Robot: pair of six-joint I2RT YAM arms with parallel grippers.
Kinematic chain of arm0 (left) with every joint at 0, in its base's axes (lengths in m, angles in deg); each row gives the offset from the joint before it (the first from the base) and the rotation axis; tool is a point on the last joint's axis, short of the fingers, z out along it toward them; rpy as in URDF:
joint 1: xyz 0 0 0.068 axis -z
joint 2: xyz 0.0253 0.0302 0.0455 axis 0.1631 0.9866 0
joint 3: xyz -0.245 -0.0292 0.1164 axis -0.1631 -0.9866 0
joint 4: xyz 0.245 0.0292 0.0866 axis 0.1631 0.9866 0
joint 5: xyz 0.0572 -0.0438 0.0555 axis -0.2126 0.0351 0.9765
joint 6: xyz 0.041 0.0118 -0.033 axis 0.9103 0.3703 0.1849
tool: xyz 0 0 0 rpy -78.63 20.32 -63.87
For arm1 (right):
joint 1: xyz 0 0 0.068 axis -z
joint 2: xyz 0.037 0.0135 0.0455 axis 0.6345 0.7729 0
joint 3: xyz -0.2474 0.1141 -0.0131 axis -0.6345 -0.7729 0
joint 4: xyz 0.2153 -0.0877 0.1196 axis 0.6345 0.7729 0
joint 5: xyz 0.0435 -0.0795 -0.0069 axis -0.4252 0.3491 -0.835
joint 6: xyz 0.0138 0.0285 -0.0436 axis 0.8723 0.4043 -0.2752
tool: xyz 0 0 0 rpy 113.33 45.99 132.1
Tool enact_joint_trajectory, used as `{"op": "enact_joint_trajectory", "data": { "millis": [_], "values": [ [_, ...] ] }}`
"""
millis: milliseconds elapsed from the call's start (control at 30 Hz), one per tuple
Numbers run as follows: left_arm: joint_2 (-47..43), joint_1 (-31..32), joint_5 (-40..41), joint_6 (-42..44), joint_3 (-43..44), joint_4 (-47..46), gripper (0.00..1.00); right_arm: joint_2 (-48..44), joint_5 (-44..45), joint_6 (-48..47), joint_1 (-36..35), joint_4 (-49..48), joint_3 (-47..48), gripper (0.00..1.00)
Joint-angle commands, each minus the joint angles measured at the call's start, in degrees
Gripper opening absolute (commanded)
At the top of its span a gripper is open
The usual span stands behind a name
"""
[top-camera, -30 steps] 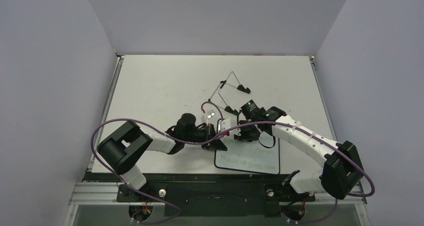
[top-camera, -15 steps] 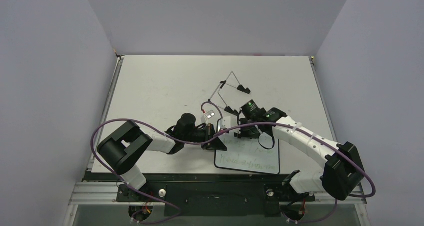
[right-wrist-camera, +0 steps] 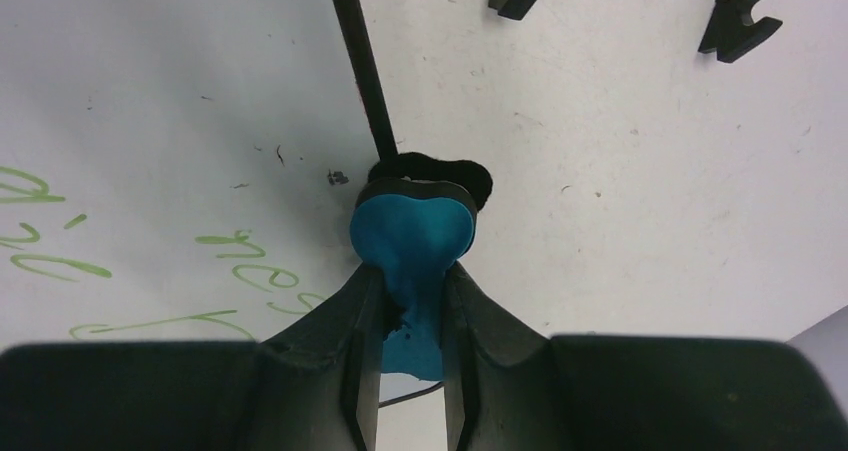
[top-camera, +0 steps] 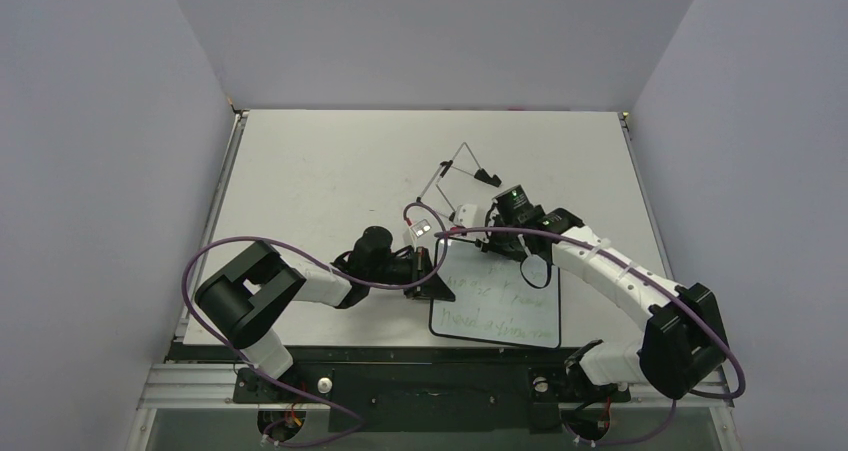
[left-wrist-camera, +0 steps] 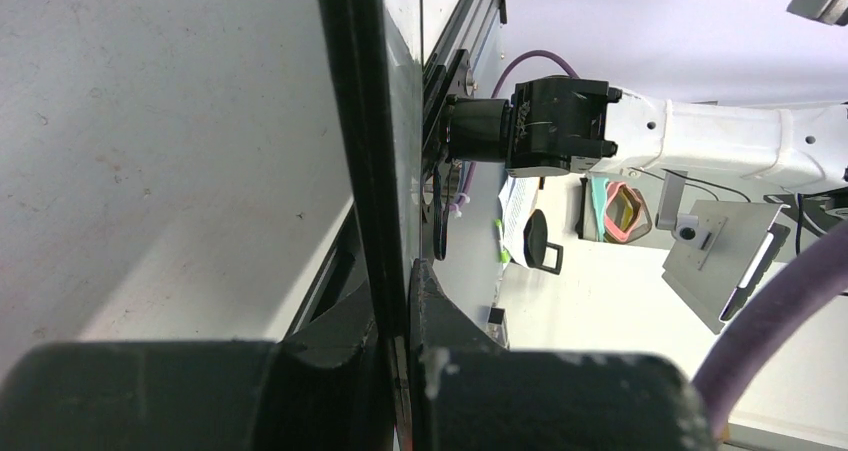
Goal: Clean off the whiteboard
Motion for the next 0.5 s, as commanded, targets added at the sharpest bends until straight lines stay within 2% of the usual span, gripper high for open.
{"op": "enact_joint_trajectory", "data": {
  "millis": [0,100,233,400,467],
  "values": [
    [-2.23,0.60,-0.31,2.78,0.71,-4.74,0.00,1.65,-3.40,-1.36,-0.22,1.94,1.88,0.00],
    [-2.75,0.57,-0.17,2.82,0.37,-4.68,0.00,1.09,-12.93,-7.97,-2.32,9.81,2.24,0.00],
    [-2.83,0.58,-0.11,2.87,0.32,-4.65,0.00,1.10,-17.09,-11.12,-2.96,13.34,3.58,0.00],
    [-2.93,0.57,-0.07,2.86,0.34,-4.61,0.00,1.65,-5.07,0.99,0.78,1.67,2.21,0.00],
    [-2.82,0.65,-0.12,2.86,0.45,-4.63,0.00,1.61,-2.74,2.49,2.00,0.53,2.08,0.00]
  ]
}}
